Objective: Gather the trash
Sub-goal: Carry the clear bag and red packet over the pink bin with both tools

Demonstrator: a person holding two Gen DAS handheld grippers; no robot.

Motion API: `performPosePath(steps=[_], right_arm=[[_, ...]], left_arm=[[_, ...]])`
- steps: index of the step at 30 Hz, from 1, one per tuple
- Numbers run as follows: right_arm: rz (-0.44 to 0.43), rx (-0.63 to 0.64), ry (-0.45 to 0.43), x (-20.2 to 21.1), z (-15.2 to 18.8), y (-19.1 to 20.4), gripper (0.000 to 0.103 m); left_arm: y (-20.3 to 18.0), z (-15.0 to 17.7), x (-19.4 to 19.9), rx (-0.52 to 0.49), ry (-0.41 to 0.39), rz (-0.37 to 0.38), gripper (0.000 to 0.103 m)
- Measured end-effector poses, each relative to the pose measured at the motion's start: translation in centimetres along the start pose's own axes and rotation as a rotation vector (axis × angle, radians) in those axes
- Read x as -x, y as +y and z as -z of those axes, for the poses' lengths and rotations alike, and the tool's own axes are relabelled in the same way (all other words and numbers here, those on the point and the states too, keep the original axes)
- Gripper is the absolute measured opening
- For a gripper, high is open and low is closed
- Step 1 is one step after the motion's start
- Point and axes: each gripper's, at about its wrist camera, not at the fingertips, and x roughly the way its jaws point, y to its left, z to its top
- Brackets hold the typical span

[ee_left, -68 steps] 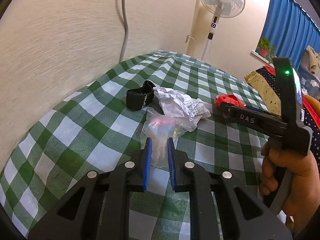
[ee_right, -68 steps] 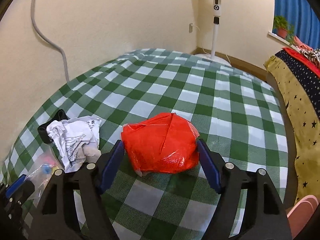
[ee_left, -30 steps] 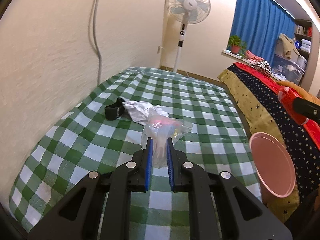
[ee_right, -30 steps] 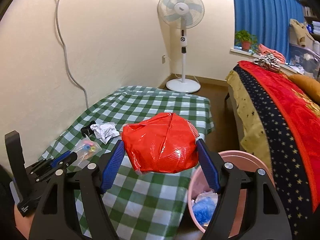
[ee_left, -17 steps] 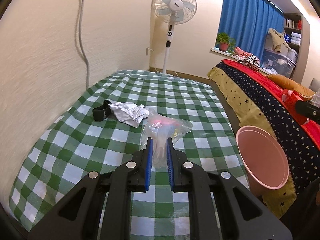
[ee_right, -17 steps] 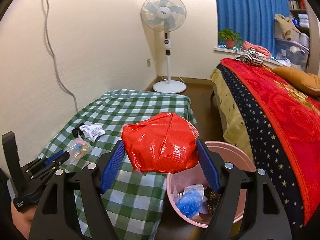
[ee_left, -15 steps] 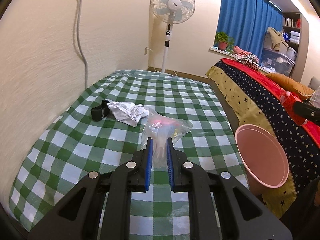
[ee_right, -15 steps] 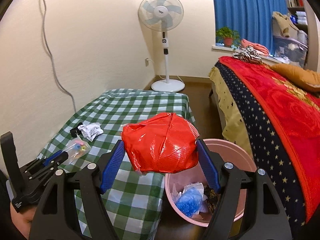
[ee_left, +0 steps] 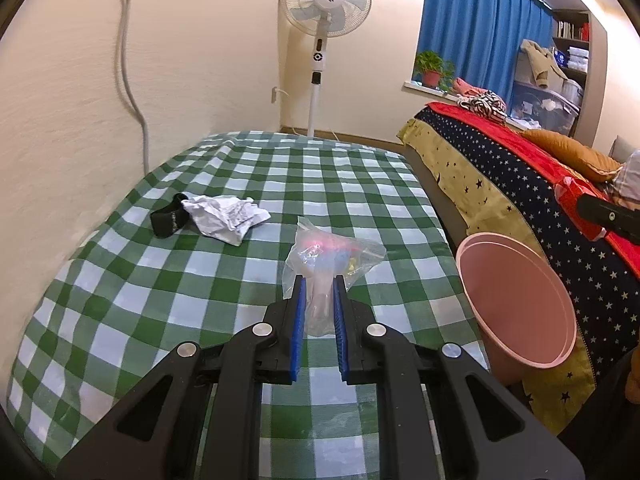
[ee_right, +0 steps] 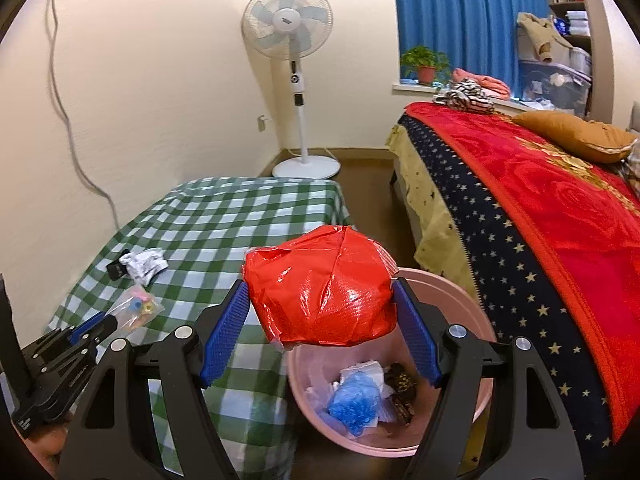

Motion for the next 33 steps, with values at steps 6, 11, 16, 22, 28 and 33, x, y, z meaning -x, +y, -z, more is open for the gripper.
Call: performPosePath(steps=[6, 11, 16, 22, 28, 33], right_arm=[[0.056, -0.046, -0.011, -0.2, -0.2, -2.4, 0.072], [0.096, -0.101, -0.017, -0.1, -0.2, -4.4, 0.072], [0.126, -0.13, -0.03, -0.1, -0.6, -5.5, 0.072], [0.157, -0.135, -0.036, -0.3, -1.0, -6.0, 0.072], [0.164, -0.173, -0.04, -0.4, -1.1, -7.2, 0.072], [0.171, -0.193, -0.042, -0.4, -0.9, -7.6, 0.072]], left_arm=[[-1.9, -0.5, -0.3, -0.03, -0.015, 0.04, 0.013], [-4.0, -0.9, -0.6, -0.06, -0.022, 0.088, 0.013], [-6.6, -1.3, -1.2, -0.094, -0.013, 0.127, 0.013], [-9.4, -1.7, -1.7, -0.131, -0.015, 0.178, 0.013], [-11.6, -2.1, -2.5, -0.156, -0.01, 0.22, 0.013], [-13.6, -2.3, -3.6, -0.176, -0.001, 0.247, 0.013]])
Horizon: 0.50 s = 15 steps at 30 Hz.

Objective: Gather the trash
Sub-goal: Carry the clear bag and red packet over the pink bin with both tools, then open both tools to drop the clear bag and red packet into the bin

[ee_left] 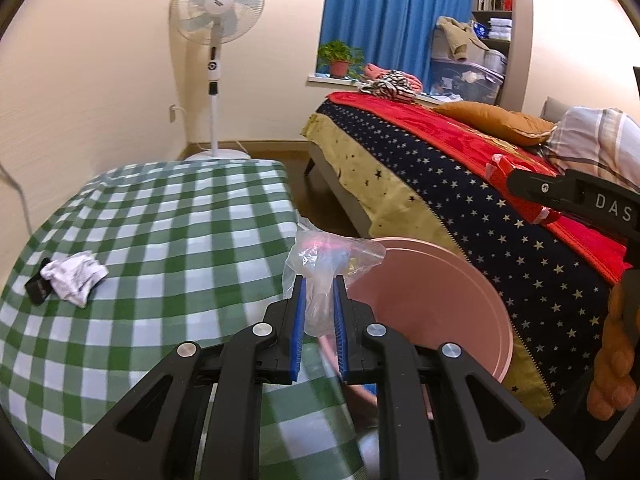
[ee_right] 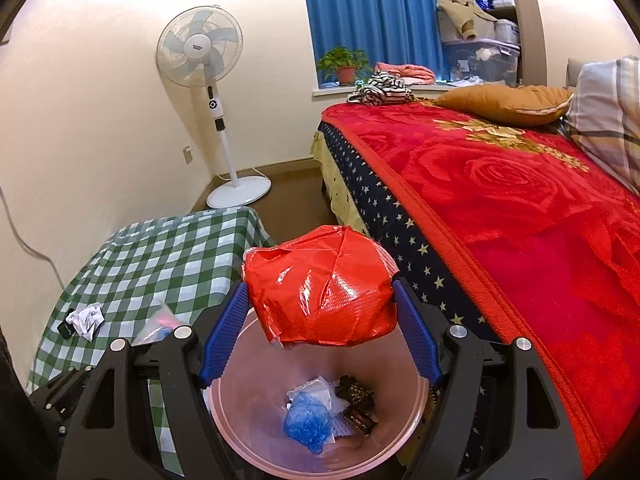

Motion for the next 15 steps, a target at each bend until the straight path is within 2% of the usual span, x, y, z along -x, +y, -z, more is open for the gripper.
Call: performPosePath(steps=[9, 11, 13, 15], right_arm=[[0.016, -0.011, 0.004, -0.4, 0.0, -0.4, 0.073], [0.023, -0.012, 0.006, -0.5, -0.1, -0.5, 0.075], [0.029, -0.011, 0.009, -0.7, 0.0, -0.5, 0.078], [0.035, -0.012, 0.006, -0.7, 0.0, -0.5, 0.082]], left_arm=[[-1.5, -0.3, -2.4, -0.009, 0.027, 0.034, 0.013], [-1.7, -0.3, -2.7, -0.008, 0.036, 0.058, 0.013], [-2.1, -0.1, -3.3, -0.011, 0.063, 0.113, 0.014], [-2.5, 0.2, -3.6, -0.032, 0.089, 0.123, 0.025]])
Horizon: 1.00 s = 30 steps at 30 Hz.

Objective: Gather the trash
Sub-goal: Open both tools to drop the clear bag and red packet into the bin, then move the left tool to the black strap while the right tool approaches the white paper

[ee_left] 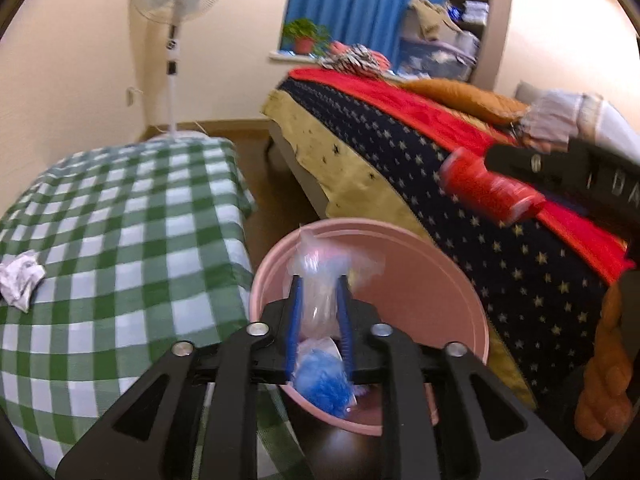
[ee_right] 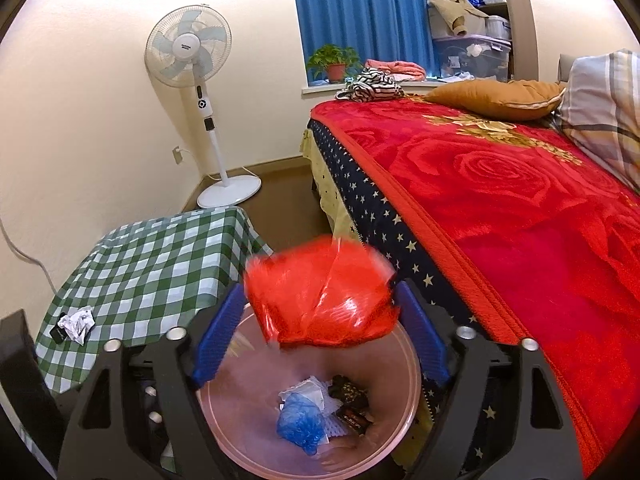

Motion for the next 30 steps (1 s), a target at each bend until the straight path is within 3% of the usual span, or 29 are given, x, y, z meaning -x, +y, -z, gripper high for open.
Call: performPosePath(steps=[2, 11, 18, 24, 30], right_arm=[[0.003, -0.003, -0.001, -0.1, -0.1, 0.0, 0.084], [-0.006, 0.028, -0.021, 0.4, 0.1, 0.6, 0.084], [-0.066, 0.05, -0.043, 1.4, 0.6, 2.4, 0.083], [-0.132, 0.109, -0.046, 1.5, 1.3, 5.4, 0.071], [-0.218, 0.145, -0.029, 0.9, 1.9, 8.4, 0.052]], left_arm=[[0.1, 0.3, 0.1, 0.006, 0.001, -0.008, 0.031], [2.9, 1.1, 2.8, 0.046, -0.012, -0.06, 0.031], [6.1, 1.3, 5.8, 0.097, -0.053, -0.119, 0.031], [8.9, 1.4, 7.4, 0.154, -0.086, -0.169, 0.03], [12.0, 1.9, 8.6, 0.194, -0.121, -0.231, 0.026]])
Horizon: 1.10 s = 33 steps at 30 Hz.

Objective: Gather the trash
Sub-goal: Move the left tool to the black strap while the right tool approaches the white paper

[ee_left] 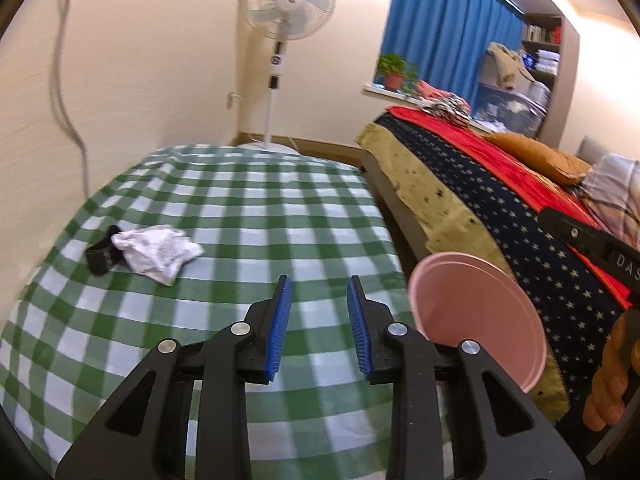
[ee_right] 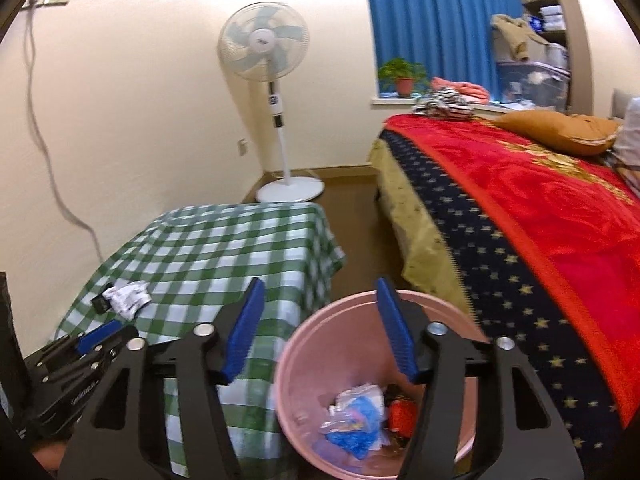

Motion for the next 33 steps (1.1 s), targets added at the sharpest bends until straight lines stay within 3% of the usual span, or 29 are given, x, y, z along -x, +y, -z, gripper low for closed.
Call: performPosePath(steps=[4, 8, 18, 33], right_arm=[[-0.069, 0.011, 0.011, -1.3, 0.3, 2.1, 0.043], [-0.139, 0.011, 0.017, -2.8, 0.7, 4.5, 0.041], [-0.297, 0.058, 0.075, -7.9, 2.0, 11.9, 0.04], [-0.433, 0.057, 0.185, -15.7, 3.1, 17.9, 0.041]], left_arm=[[2.6, -0.2, 0.1, 0.044, -0.024, -0.054, 0.023], [5.2, -0.5, 0.3, 0.082, -0.051, -0.111, 0.017], [9.7, -0.6, -0.7, 0.158, -0.057, -0.226, 0.01], [16.3, -0.4, -2.4, 0.266, -0.038, -0.367, 0.01]])
